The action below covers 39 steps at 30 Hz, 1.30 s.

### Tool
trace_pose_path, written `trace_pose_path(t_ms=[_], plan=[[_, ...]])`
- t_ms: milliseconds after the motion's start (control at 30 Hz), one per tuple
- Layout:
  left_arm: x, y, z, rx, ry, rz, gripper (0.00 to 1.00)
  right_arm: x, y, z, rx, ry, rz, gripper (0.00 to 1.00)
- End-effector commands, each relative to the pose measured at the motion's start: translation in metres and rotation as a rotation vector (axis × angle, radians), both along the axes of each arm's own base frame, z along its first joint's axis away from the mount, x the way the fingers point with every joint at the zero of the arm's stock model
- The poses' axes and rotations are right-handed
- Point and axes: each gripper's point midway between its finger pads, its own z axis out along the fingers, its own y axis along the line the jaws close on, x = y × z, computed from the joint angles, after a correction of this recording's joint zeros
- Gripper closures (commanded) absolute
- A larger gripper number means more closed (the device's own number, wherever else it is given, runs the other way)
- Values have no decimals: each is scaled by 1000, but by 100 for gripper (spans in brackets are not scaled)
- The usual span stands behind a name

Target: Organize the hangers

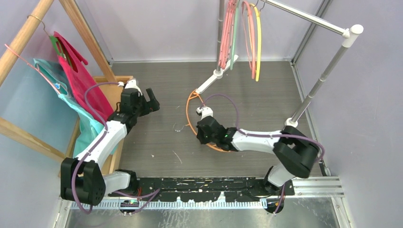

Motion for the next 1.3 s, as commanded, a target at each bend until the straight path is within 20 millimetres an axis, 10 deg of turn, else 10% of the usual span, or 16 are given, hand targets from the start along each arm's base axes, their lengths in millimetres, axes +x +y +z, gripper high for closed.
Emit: trace_pose_path(t_ms=[0, 1267], plan=[[4, -11, 14, -74, -77, -33, 2, 19, 10, 78, 252, -126, -13, 99], [32, -139, -16, -720, -11, -300, 2, -14, 52, 107, 457, -30, 188, 99]])
